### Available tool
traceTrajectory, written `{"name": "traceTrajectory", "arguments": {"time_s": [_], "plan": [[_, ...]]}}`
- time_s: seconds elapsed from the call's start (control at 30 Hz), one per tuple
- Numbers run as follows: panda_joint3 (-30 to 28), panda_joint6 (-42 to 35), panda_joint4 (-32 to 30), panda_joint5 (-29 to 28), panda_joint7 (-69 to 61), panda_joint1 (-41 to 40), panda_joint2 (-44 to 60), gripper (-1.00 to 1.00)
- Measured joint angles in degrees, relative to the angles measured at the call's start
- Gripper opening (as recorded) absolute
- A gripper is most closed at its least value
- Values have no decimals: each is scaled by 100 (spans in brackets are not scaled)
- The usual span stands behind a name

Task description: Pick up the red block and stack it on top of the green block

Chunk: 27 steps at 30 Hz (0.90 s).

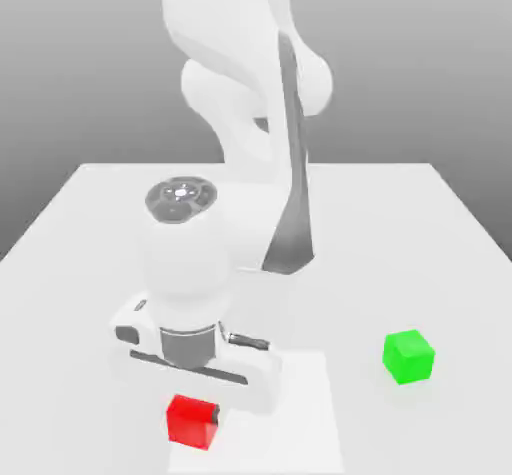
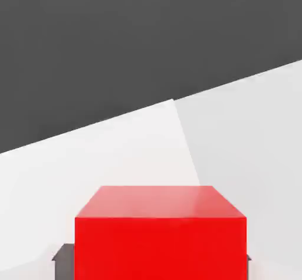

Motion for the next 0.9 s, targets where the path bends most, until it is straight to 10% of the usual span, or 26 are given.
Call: {"name": "traceTrajectory", "arguments": {"time_s": [0.9], "plan": [[1674, -891, -1186, -124, 3438, 2583, -2103, -100]]}}
